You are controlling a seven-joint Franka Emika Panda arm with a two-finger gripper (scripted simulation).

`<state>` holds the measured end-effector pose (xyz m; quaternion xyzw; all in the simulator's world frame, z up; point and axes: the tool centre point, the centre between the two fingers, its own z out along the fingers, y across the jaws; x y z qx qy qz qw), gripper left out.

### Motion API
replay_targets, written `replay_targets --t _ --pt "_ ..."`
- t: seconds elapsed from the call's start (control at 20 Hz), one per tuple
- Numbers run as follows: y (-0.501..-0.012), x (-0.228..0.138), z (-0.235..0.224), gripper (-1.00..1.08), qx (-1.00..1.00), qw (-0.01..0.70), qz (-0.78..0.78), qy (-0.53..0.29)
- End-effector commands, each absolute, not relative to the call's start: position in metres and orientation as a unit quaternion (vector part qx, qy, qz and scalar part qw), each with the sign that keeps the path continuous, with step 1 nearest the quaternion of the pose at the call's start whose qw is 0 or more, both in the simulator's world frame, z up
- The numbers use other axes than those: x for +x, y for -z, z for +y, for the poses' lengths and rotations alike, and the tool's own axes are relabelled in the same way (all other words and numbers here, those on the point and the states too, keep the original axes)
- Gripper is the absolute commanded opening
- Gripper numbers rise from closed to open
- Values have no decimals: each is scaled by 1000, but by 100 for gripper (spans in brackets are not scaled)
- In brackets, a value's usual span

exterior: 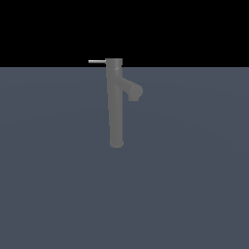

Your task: Turn on the faucet by rotating a designated handle.

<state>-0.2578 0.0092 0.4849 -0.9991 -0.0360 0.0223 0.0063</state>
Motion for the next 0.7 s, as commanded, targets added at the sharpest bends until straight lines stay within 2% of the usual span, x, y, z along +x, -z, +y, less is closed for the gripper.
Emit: replay_targets --t 0.0,0.65 --pt "-485 -258 9 -100 -999 6 -36 -22" --pt "-495 -254 23 -100 -999 11 -36 -12"
